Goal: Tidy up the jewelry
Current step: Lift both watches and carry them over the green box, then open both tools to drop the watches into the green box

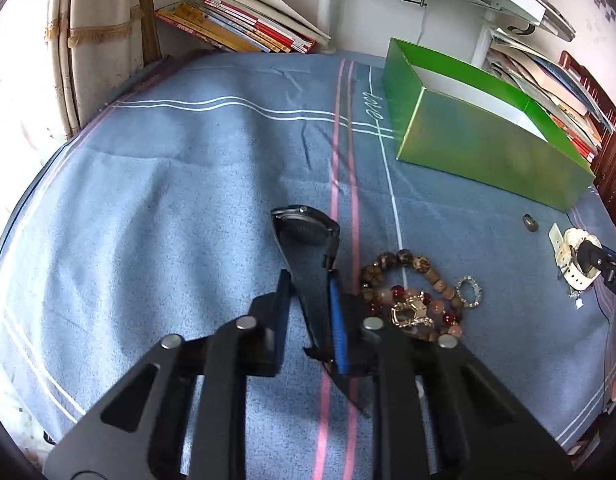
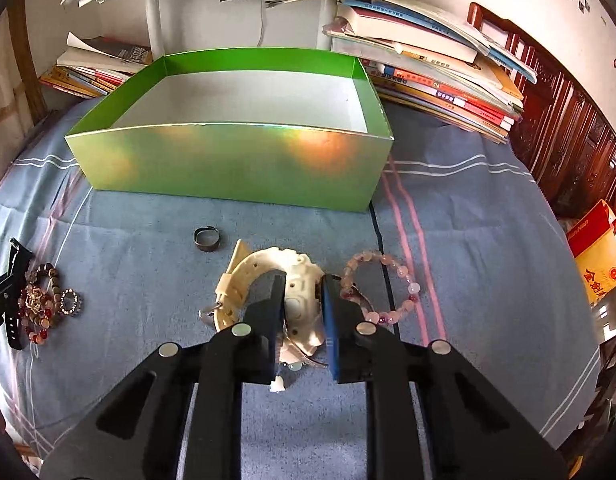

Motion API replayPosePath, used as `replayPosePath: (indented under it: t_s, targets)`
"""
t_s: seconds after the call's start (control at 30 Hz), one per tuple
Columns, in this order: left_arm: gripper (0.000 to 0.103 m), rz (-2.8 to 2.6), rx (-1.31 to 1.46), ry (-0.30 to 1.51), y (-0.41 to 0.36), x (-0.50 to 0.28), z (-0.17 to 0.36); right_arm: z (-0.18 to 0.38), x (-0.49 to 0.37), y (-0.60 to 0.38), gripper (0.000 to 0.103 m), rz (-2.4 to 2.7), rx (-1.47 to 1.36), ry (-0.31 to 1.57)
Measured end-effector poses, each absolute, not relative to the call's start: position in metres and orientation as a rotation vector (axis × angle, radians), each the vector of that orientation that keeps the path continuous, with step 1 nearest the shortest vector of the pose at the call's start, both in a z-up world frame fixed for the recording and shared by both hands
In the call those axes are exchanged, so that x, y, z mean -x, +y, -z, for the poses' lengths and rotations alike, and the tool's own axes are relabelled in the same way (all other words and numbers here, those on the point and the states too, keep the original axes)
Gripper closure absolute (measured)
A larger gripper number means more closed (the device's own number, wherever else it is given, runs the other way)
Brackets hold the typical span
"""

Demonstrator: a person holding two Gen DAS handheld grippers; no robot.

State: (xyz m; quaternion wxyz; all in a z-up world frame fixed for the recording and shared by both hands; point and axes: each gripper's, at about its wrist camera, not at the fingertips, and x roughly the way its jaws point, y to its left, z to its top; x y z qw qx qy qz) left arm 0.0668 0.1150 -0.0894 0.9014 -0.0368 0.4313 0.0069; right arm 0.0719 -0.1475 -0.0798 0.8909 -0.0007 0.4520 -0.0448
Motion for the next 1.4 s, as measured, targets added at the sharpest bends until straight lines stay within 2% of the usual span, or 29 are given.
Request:
replayPosePath:
  t_s: [0.2, 0.4, 0.67, 0.77, 0.9, 1.0, 1.07, 1.1, 1.2, 1.27, 1.37, 1.4]
  targets:
    - [0.090, -0.005, 0.072, 0.843, 0.109, -0.061, 0.071, 0.058, -0.062, -0.152, 0.084, 0.071, -0.034, 0.886]
    - [0.090, 0.065, 0.033, 0.758, 0.087, -0.065, 0.025, 0.013, -0.058, -0.158, 0.084, 0.019, -0.049, 0.805]
    - [0.086, 0.184, -0.071, 0.624, 0.019, -0.131, -0.047, -0.043, -0.117, -0.165, 0.084, -0.002, -0.088, 0.691]
    - [0.086, 0.202, -0.091, 0.649, -0.004, -0.169, -0.040, -0.033, -0.159, -0.170, 0.084, 0.047, -0.093, 0.701]
    - [0.086, 0.195, -0.081, 0.762, -0.020, -0.216, -0.003, 0.003, -0.200, -0.172, 0.084, 0.075, -0.096, 0.798]
    - [0.074, 0.203, -0.072, 0.829, -0.027, -0.231, 0.020, 0.028, -0.214, -0.172, 0.084, 0.064, -0.099, 0.884]
    - [0.067, 0.200, -0.078, 0.827, -0.029, -0.231, 0.024, 0.033, -0.214, -0.173, 0.080, 0.052, -0.100, 0.903]
    - [0.058, 0.203, -0.084, 0.818, -0.028, -0.227, 0.022, 0.031, -0.210, -0.175, 0.078, 0.047, -0.104, 0.898]
    - [0.039, 0.206, -0.084, 0.761, -0.019, -0.202, 0.003, 0.011, -0.183, -0.184, 0.064, 0.028, -0.138, 0.845]
    - [0.035, 0.192, -0.092, 0.718, -0.004, -0.174, -0.009, -0.005, -0.152, -0.192, 0.057, 0.015, -0.141, 0.796]
    - [0.023, 0.098, -0.125, 0.675, 0.019, -0.131, -0.007, -0.008, -0.111, -0.204, 0.056, 0.038, -0.113, 0.775]
    - [0.023, 0.070, -0.128, 0.676, 0.027, -0.119, -0.001, -0.002, -0.097, -0.208, 0.056, 0.051, -0.105, 0.784]
